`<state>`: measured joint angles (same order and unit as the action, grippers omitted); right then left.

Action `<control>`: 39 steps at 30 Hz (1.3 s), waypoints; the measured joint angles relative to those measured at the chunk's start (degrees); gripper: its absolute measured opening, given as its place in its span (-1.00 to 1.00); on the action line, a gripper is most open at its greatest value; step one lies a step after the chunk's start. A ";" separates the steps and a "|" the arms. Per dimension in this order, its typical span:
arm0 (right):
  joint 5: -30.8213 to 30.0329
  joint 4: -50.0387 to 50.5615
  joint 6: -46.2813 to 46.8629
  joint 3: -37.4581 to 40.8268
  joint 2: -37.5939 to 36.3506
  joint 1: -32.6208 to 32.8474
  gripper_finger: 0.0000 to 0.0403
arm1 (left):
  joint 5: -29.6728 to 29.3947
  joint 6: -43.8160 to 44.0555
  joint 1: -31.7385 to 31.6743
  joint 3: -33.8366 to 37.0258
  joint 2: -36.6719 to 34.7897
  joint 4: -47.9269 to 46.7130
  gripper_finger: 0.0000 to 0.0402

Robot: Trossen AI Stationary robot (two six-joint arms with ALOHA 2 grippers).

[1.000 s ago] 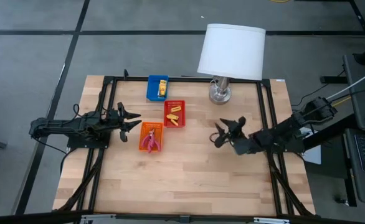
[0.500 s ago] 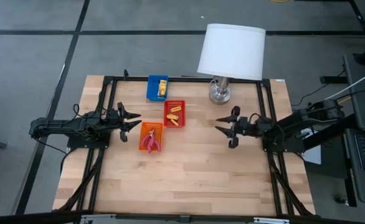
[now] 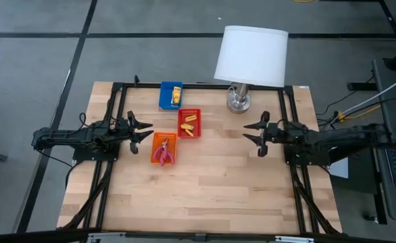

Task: Pick & Place School Supplies
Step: Return to Home Position

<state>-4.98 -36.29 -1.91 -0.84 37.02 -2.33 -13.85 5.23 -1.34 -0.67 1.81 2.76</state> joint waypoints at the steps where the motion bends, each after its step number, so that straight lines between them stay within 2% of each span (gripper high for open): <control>1: -0.28 2.08 0.04 0.00 -2.77 0.00 -0.20 | 0.00 0.00 0.00 0.00 -0.01 0.00 -0.37; 7: -3.39 16.95 1.26 -0.02 -20.64 0.00 -0.20 | 0.00 0.00 0.00 0.00 -0.01 0.00 -0.37; 13: 0.01 30.71 2.72 -0.02 -36.68 0.03 -0.20 | 0.00 0.00 0.00 0.00 0.00 0.00 -0.37; 16: 2.30 33.28 2.73 -0.15 -37.07 0.04 -0.20 | 0.00 0.01 0.00 0.00 -0.07 -0.03 -0.37; 24: 8.94 31.61 3.87 -0.20 -37.05 0.07 -0.20 | 0.00 0.00 0.00 0.00 -0.03 0.00 -0.37; 32: 2.65 34.19 4.02 -0.17 -36.68 0.07 -0.20 | -0.01 0.00 0.00 0.00 -0.05 -0.01 -0.37; 39: 1.34 34.17 4.00 -0.17 -36.68 0.07 -0.20 | -0.02 0.00 0.00 0.00 -0.05 0.00 -0.37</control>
<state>-3.64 -2.13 2.09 -1.02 0.34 -2.26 -13.87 5.23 -1.34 -0.67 1.76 2.76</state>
